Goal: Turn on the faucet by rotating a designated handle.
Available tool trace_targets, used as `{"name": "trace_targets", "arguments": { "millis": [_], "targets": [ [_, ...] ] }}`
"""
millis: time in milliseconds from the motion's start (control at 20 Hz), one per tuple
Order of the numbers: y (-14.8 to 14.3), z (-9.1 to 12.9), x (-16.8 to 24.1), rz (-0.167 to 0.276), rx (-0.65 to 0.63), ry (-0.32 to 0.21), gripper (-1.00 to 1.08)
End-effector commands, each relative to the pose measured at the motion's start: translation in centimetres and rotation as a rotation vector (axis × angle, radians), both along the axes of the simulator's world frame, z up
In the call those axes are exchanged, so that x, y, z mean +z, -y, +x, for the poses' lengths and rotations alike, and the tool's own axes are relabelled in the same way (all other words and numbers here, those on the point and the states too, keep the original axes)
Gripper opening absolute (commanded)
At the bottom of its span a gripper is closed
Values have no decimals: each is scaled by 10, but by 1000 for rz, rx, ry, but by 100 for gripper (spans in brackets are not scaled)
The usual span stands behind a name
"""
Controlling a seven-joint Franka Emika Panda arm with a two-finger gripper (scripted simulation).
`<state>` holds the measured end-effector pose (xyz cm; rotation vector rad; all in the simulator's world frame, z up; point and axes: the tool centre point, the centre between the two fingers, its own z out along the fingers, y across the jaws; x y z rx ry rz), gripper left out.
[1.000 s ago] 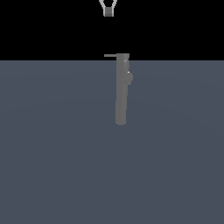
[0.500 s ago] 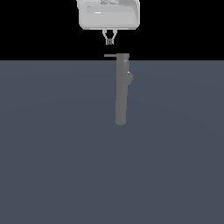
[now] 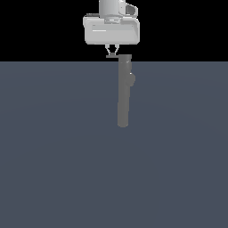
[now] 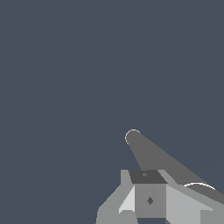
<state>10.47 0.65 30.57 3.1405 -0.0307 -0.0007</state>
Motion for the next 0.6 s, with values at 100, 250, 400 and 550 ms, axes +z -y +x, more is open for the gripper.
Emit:
{"name": "trace_targets", "arguments": {
  "millis": [100, 250, 400, 550],
  "targets": [
    [0, 4, -5, 1, -1, 0, -100],
    [0, 4, -5, 1, -1, 0, -100],
    [-1, -1, -5, 1, -1, 0, -100],
    [-4, -9, -5, 1, -1, 0, -100]
  ]
}}
